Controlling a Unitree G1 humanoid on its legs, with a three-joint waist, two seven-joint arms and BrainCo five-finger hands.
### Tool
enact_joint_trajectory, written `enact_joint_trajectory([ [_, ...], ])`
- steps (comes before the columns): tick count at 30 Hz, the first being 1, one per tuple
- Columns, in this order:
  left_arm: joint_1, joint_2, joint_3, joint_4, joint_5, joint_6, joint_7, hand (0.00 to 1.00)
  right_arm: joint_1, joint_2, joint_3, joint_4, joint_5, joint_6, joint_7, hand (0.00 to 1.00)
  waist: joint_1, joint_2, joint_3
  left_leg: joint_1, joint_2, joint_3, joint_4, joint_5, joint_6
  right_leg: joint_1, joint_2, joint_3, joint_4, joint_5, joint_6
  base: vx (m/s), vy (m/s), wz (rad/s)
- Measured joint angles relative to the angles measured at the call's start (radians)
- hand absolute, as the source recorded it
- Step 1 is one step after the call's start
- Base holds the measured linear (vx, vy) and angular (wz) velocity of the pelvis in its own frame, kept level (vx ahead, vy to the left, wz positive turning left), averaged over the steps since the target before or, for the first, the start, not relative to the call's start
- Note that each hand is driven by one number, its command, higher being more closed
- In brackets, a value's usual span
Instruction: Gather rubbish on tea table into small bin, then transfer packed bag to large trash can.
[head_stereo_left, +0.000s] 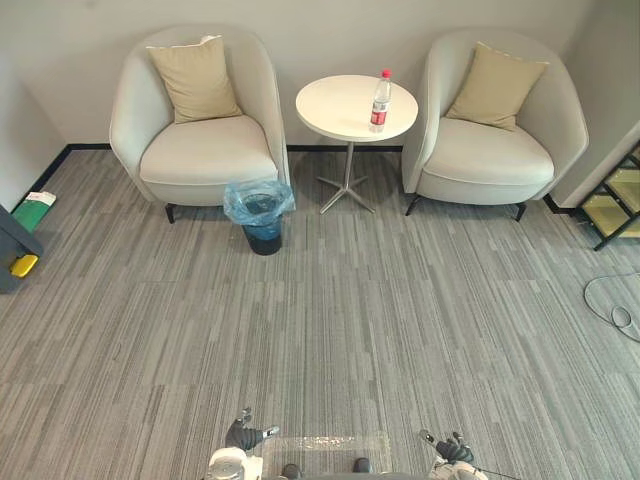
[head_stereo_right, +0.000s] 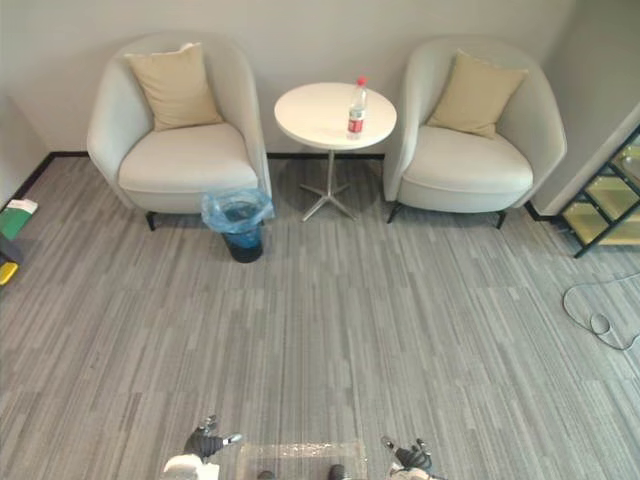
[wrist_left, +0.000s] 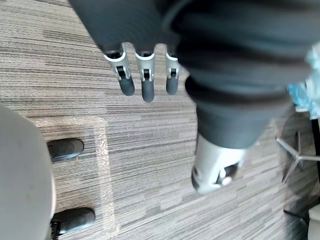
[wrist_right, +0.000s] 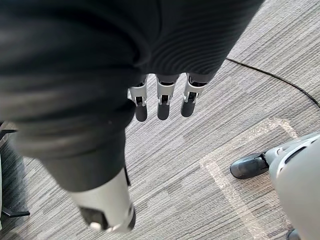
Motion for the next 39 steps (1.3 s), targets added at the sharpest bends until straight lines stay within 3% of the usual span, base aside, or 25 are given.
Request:
enact_joint_trajectory([
  [34, -0.037, -0.001, 0.013, 0.063, 0.057, 0.026, 0.025, 0.00, -0.004, 0.000, 0.040, 0.036, 0.030, 0.009, 0.029, 0.00, -0.003, 0.000, 0.000, -0.001, 0.016, 0.028, 0.000, -0.008, -0.011, -0.013, 0.016, 0.026, 0.000, 0.004, -0.004, -0.02, -0.019, -0.02],
  [36, -0.040, -0.002, 0.019, 0.062, 0.056, 0.027, 0.027, 0.00, -0.010, 0.003, 0.042, 0.035, 0.034, 0.009, 0.029, 0.00, -0.003, 0.003, 0.007, -0.005, 0.023, 0.044, 0.004, -0.021, -0.026, -0.021, 0.021, 0.033, 0.005, -0.003, -0.012, 0.00, -0.033, -0.16],
  [39, -0.056, -0.002, 0.046, 0.060, 0.055, 0.027, 0.028, 0.00, -0.015, 0.001, 0.041, 0.030, 0.041, 0.006, 0.030, 0.00, -0.005, 0.006, 0.029, -0.078, 0.055, 0.065, 0.170, -0.130, -0.046, -0.063, 0.031, 0.035, 0.111, -0.076, -0.028, 0.01, -0.080, -0.22],
])
